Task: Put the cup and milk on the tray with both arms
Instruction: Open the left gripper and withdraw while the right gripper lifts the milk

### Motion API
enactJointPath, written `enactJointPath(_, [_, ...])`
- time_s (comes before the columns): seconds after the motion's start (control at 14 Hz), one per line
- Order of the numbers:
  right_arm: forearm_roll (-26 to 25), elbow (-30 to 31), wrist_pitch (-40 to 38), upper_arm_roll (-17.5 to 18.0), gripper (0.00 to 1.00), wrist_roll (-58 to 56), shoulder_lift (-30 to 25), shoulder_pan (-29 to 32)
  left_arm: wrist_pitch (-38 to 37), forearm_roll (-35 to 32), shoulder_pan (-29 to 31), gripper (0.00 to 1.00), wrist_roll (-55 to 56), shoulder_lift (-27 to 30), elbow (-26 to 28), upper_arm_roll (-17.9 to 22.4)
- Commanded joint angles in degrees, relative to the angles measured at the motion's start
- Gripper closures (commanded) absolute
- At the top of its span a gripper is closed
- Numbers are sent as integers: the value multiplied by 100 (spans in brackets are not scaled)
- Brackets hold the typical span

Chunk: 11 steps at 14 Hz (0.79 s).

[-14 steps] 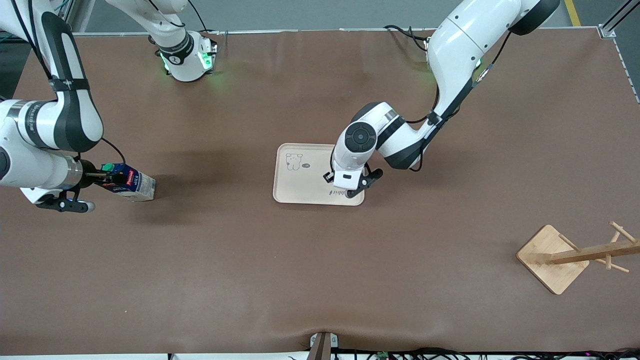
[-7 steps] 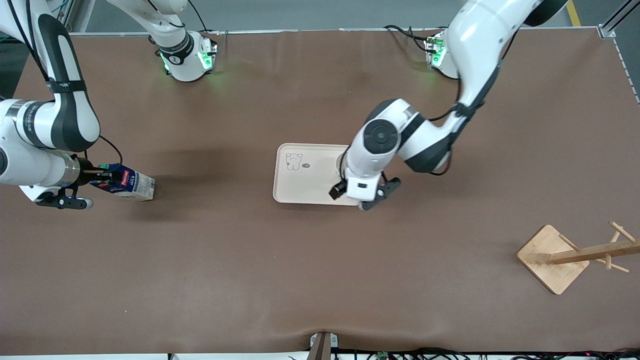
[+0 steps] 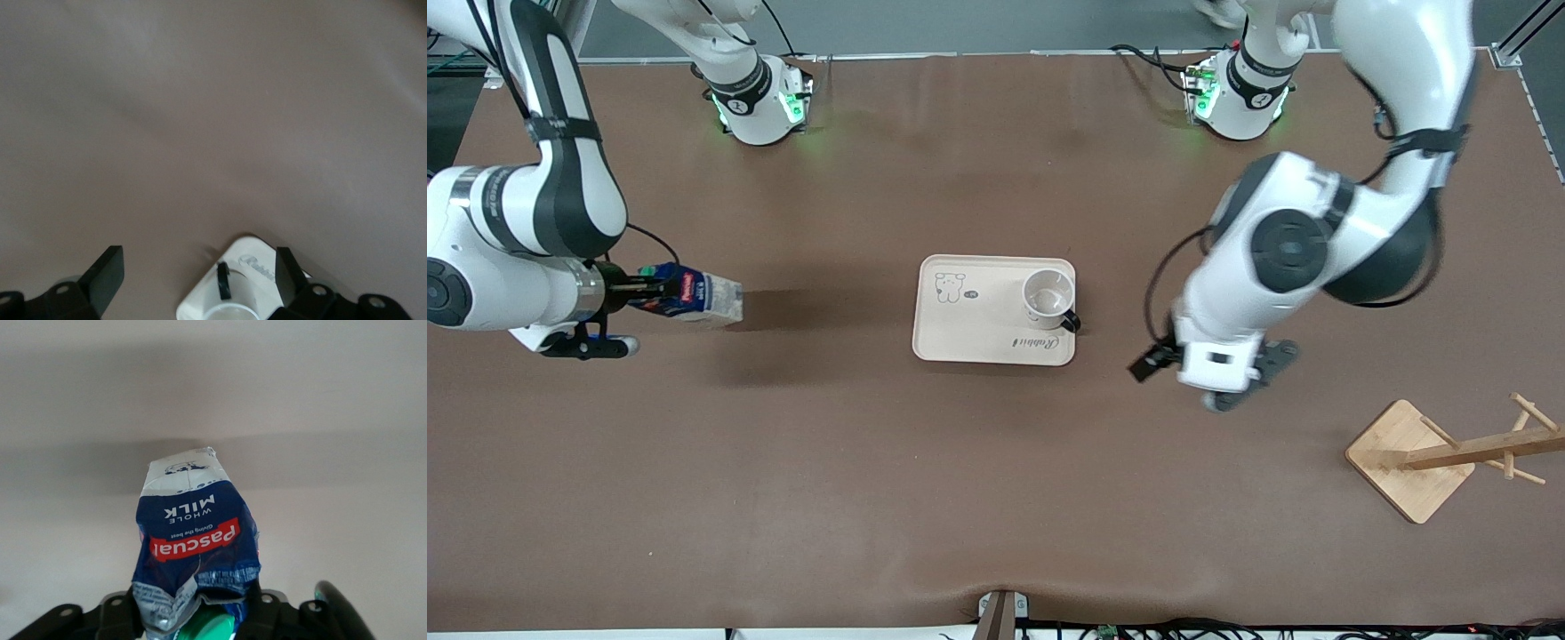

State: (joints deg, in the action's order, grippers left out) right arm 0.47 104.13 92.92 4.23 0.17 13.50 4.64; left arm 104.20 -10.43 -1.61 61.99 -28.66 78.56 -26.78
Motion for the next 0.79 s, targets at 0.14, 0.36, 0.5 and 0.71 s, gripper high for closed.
enactJointPath(0.14, [226,-604,-521,-19,100,1454,-5,-1216,-311,-117,643,0,-1196,440,37,-29])
enactJointPath(0.36, [733,-1069,-477,-28,100,2625,187,-1999,-401,-117,1038,0,-1934,528,28,-12])
enactJointPath(0.5, [902,-1507,-485,-28,100,3128,521,-2317,-401,-117,1110,0,-2243,528,19,6])
enactJointPath(0.71, [894,-1799,-390,-36,100,3751,908,-2905,-401,-126,1206,0,-2446,528,19,32])
